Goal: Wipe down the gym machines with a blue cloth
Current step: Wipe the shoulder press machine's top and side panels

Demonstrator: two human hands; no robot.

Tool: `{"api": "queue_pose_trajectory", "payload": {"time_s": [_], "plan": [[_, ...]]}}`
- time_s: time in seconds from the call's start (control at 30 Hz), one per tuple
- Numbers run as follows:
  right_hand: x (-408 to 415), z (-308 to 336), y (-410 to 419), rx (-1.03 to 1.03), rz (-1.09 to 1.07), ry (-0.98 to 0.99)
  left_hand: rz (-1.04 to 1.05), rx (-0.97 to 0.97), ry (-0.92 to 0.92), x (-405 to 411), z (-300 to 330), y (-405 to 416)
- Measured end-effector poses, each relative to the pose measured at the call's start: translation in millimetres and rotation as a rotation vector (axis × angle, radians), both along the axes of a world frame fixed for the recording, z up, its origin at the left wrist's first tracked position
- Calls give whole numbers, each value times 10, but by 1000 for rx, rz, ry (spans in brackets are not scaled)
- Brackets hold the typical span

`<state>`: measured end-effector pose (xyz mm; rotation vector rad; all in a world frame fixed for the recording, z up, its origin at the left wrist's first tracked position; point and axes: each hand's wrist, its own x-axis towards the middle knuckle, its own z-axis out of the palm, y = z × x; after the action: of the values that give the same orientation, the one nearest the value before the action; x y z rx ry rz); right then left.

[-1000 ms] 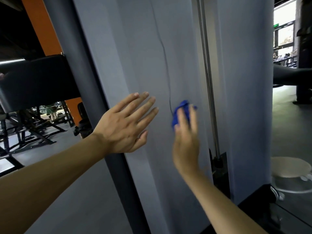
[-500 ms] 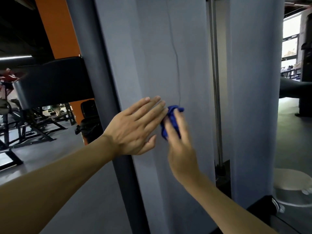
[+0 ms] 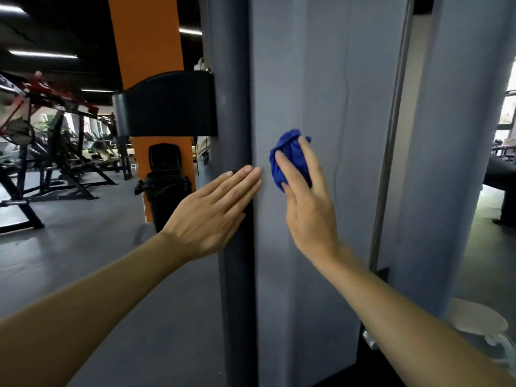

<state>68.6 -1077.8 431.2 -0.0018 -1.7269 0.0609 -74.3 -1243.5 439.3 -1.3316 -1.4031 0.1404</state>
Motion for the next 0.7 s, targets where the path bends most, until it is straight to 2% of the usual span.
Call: {"api": "queue_pose_trajectory", "payload": {"time_s": [0.07, 0.13, 0.23, 0.3, 0.4, 0.5, 0.57, 0.63, 0.7], "plan": [[23, -485, 88, 277, -68, -99, -21, 3, -33, -42, -122, -35], [80, -980, 134, 570, -152, -277, 1, -6, -51, -72, -282, -67], [217, -1185, 255, 803, -190, -482, 49, -11, -71, -68, -568, -96], [232, -888, 291, 822, -200, -437, 33, -1, -93, -56, -711, -100], [170, -372, 292, 627, -246, -234, 42, 35, -117, -57, -908, -85], [107, -595, 238, 559, -235, -182, 54, 74, -158, -29, -1128, -73], [151, -1043, 232, 668, -238, -273, 27, 86, -222, 8, -1240, -62], [273, -1379, 269, 831, -219, -474, 43, 65, -263, 45, -1331, -59], [333, -1314, 346, 940, -202, -570, 76, 47, -258, 70, -1373, -57]]}}
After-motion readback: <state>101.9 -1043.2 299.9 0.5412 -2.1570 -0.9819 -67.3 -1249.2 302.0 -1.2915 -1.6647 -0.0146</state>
